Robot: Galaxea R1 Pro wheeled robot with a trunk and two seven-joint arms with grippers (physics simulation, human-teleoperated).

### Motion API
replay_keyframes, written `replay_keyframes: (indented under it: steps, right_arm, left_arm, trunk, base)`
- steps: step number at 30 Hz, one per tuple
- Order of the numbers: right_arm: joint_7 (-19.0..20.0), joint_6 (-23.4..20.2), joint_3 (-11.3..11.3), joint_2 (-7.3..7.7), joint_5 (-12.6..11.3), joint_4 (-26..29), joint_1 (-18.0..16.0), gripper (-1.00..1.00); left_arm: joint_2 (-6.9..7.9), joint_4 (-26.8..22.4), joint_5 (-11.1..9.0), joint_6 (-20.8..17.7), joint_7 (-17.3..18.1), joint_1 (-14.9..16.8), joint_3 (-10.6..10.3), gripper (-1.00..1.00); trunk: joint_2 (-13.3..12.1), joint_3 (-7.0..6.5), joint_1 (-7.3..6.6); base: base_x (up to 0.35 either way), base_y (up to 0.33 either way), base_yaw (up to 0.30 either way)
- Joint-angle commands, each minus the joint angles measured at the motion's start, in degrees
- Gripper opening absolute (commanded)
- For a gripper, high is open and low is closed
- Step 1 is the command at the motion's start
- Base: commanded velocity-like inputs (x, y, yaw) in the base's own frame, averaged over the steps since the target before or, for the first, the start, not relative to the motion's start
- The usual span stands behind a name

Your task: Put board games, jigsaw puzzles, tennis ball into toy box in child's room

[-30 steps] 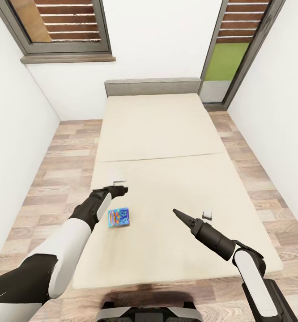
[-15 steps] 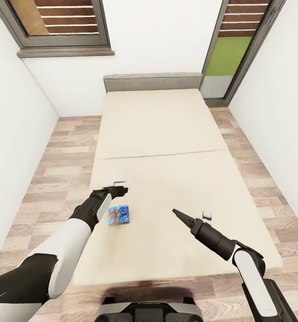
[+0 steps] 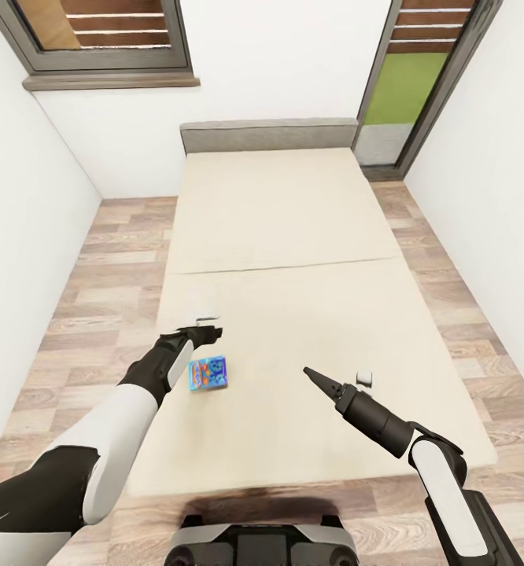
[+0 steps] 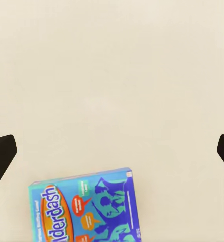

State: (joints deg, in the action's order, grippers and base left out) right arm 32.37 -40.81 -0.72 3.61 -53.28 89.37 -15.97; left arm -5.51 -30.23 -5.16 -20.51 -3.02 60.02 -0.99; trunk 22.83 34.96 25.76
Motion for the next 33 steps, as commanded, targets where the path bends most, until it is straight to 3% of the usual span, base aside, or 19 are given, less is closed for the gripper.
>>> replay_keyframes:
  steps: [1,33]
  right_arm:
    - [0.0,-0.41,-0.07,0.0,-0.25,0.02,-0.03,1.0]
    - [-0.02,-0.41,-0.07,0.0,-0.25,0.02,-0.03,1.0]
  left_arm:
    - [0.12,-0.09,-0.55,-0.28,-0.32,0.01,-0.06,1.0]
    - [1.44,-0.68,-0.55,-0.15,-0.47,0.86,0.27,1.0]
  trunk:
    - [0.09,0.17,0.03]
    - [0.09,3.18,0.03]
  base:
    - [0.0,0.0,0.0]
    - [0.0,0.0,0.0]
